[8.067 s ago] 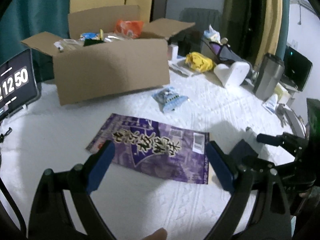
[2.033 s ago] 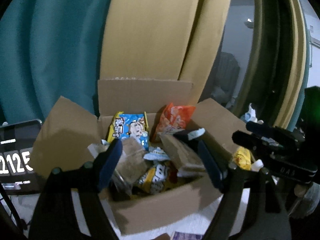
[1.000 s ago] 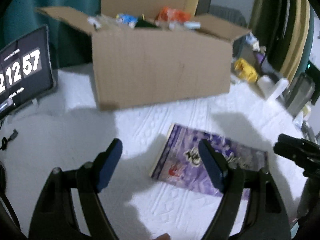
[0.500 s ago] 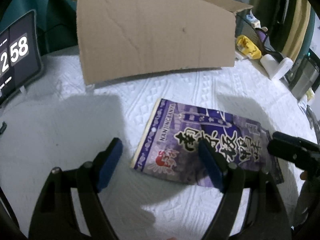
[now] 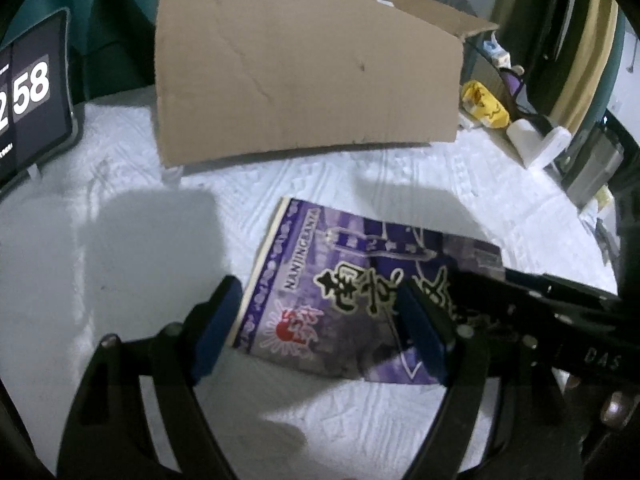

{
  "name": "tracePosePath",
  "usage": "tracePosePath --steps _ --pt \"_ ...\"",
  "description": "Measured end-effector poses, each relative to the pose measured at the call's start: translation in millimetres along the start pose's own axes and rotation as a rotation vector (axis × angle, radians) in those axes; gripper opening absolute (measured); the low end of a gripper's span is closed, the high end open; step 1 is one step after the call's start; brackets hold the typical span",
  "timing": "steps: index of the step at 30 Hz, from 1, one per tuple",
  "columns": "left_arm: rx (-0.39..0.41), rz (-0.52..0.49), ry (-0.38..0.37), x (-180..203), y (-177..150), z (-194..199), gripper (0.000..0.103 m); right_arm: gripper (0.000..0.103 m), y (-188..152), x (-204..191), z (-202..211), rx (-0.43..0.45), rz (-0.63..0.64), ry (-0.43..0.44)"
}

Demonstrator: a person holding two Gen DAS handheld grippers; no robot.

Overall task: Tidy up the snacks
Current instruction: 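Grasp the purple bag's edge with the right tool and lift it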

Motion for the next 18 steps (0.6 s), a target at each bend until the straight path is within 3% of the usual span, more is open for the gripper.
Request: tracePosePath --steps 7,18 --pt "0.025 0.044 -0.039 -6.9 2.6 9.7 0.08 0.028 1.0 -11.5 8.6 0.01 0.07 0.002" --pt "0.215 0.06 0.037 -25.1 30.6 69.3 0.082 0.027 47.1 -33.2 59.9 0.15 0.205 -0.012"
Point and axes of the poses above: each gripper's, at about its wrist camera, not at the fingertips, and z roughly against the way its jaws point, x to its right, y to its top, the point moved 2 cm from there along -z, roughly the way its jaws point, and after that the axes turned 2 degrees about -z, right-handed, at the moved point
